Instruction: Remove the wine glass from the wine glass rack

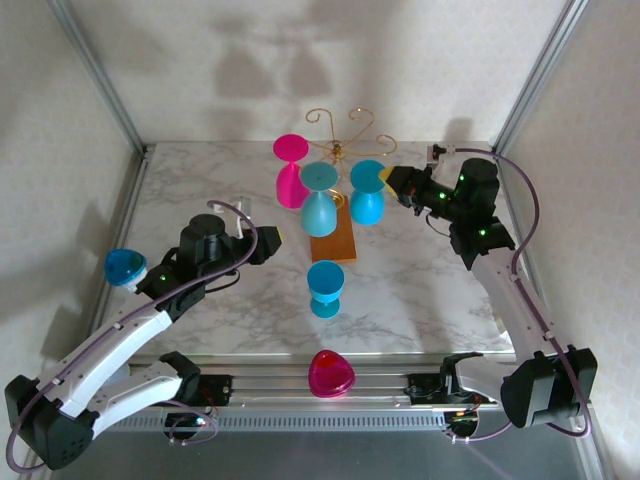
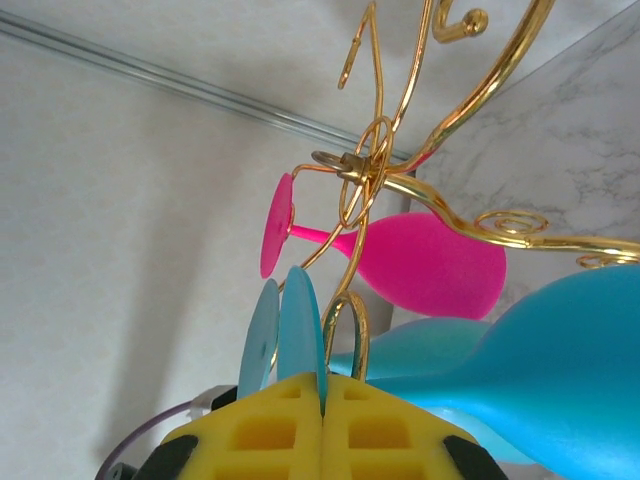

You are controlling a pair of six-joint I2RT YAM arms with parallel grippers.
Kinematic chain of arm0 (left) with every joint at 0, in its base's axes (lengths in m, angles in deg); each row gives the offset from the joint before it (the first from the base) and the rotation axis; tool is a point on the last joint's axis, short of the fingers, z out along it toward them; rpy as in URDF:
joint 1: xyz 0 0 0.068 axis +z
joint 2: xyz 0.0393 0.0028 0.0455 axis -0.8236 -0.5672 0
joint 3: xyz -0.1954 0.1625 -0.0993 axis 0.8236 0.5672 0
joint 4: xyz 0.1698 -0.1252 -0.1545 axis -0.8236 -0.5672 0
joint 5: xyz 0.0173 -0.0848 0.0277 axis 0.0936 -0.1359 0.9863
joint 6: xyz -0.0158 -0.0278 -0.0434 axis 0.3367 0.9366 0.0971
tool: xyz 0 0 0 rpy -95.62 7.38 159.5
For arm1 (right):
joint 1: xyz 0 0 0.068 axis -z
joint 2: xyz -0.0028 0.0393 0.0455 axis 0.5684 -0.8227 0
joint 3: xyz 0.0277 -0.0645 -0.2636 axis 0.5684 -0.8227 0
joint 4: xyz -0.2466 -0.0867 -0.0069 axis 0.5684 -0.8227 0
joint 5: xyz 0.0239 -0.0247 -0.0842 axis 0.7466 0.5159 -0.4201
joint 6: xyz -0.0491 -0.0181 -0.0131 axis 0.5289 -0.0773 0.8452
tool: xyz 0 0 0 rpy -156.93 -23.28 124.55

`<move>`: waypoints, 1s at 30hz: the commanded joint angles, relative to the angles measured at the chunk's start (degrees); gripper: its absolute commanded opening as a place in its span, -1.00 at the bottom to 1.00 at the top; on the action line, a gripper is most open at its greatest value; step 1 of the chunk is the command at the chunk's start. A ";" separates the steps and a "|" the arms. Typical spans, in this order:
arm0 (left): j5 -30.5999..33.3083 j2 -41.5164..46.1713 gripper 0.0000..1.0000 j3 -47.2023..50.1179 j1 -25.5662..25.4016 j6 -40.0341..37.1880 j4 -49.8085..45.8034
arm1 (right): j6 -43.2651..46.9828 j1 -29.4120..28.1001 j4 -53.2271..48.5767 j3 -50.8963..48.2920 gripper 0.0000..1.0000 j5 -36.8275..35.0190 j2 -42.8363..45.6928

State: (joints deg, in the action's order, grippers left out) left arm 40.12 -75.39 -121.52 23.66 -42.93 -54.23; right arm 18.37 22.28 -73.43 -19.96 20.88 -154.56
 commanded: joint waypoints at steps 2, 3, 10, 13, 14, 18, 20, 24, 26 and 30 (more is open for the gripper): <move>0.88 1.00 -0.21 0.35 -0.39 0.64 0.17 | -2.38 0.30 3.52 2.87 -1.00 3.04 -1.13; 0.95 1.05 -0.21 0.35 -0.38 0.66 0.17 | -2.53 0.22 3.79 3.18 -1.00 3.21 -1.24; 1.16 1.54 -0.21 0.86 -0.38 1.10 0.25 | -2.62 0.12 3.45 5.30 -1.00 3.51 -1.99; 1.39 1.88 -0.21 1.05 -0.38 1.19 0.18 | -2.80 0.03 3.78 5.60 -1.00 3.77 -2.51; 1.50 1.97 -0.21 1.05 -0.39 1.19 0.14 | -2.96 0.04 3.94 5.72 -1.00 3.73 -2.64; 1.78 1.98 -0.21 1.05 -0.38 1.14 0.04 | -3.24 -0.30 4.52 6.10 -1.00 3.73 -3.25; 1.77 1.89 -0.21 1.14 -0.38 1.19 0.00 | -3.15 -0.59 4.44 6.37 -1.00 3.74 -3.66; 1.83 2.02 -0.21 1.32 -0.38 1.19 0.08 | -2.47 -1.61 3.93 6.80 -1.00 3.67 -4.18; 1.87 1.99 -0.21 1.32 -0.38 1.10 0.03 | -2.07 -2.17 3.30 7.05 -1.00 3.60 -4.21; 1.89 2.11 -0.21 1.45 -0.38 0.98 0.08 | -0.73 -2.50 1.54 6.61 -1.00 2.23 -2.71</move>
State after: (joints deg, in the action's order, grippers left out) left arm 40.95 -74.19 -120.62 23.66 -42.28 -54.28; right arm 16.06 20.40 -71.44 -15.13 23.26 -158.71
